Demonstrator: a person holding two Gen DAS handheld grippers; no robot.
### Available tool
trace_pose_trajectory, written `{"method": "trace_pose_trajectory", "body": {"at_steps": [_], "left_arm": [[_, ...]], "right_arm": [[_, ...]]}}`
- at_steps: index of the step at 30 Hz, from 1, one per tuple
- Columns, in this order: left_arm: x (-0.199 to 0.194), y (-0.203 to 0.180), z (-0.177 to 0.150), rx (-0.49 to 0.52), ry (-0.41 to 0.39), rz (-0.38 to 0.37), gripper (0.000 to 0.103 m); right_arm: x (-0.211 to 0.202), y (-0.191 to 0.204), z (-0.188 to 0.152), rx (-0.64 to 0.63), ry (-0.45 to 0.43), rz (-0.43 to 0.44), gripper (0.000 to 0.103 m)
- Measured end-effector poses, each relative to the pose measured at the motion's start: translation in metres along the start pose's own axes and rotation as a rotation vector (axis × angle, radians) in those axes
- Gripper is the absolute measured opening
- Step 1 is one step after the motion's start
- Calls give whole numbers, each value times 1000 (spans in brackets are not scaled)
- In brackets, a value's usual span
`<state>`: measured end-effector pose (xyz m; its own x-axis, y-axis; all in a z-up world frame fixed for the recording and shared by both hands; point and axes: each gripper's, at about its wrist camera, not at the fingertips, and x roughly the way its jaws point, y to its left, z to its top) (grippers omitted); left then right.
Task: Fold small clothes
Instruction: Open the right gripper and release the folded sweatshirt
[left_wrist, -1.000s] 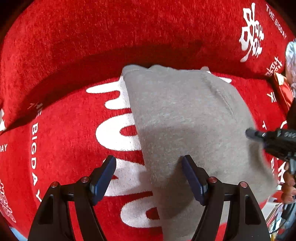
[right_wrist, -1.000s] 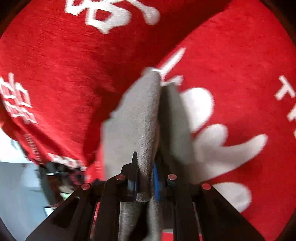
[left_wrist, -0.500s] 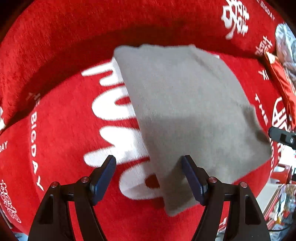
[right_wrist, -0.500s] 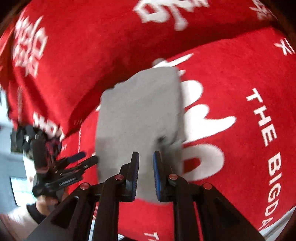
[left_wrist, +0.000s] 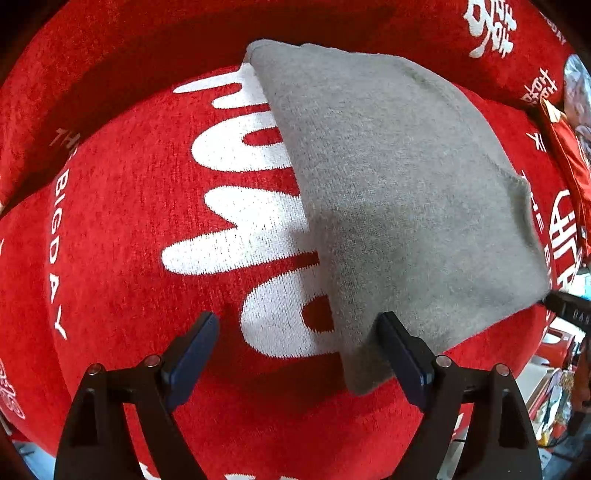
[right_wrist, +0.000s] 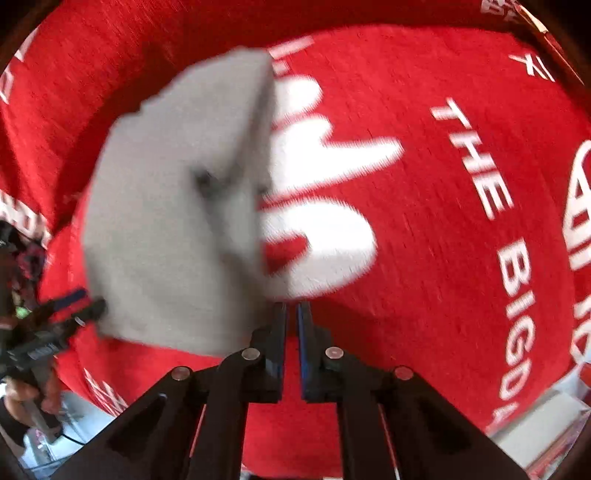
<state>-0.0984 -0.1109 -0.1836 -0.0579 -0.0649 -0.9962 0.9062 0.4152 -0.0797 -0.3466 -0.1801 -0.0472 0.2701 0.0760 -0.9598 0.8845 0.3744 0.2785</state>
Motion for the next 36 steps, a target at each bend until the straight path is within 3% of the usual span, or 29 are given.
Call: {"method": "trace_pose_trajectory", "body": {"at_steps": [5,11,13,14,16,18,21,27,36], "left_arm": [[-10,-1,-2,9,0,31,88],[-24,6,1,-11,-5,43,88],[-25,10,2,-18,-7,47,88],[-24,9,3,-19,-7,49,88],[-24,9,4,-23,-6,55,88],[-22,7,5,-24,-2,60,88],[-19,3,8,-24,9,69,88],[-18,4,14,-23,17,62,88],[-18,0,20,-7,24,54,88]], "right_arm": [[-11,-5,-9,63,-16,12,6],[-41,5,6,66,-104,42,8],[-49,13,16,30,-133,76,28],[-51,16,21,13,-137,85,48],[-45,30,26,-40,-132,88,43],[-32,40,28,-84,-88,54,13],[-3,41,26,-88,-18,-34,9],[-12,17,25,35,-22,37,10],[-41,-4,32,110,-54,46,11]]}}
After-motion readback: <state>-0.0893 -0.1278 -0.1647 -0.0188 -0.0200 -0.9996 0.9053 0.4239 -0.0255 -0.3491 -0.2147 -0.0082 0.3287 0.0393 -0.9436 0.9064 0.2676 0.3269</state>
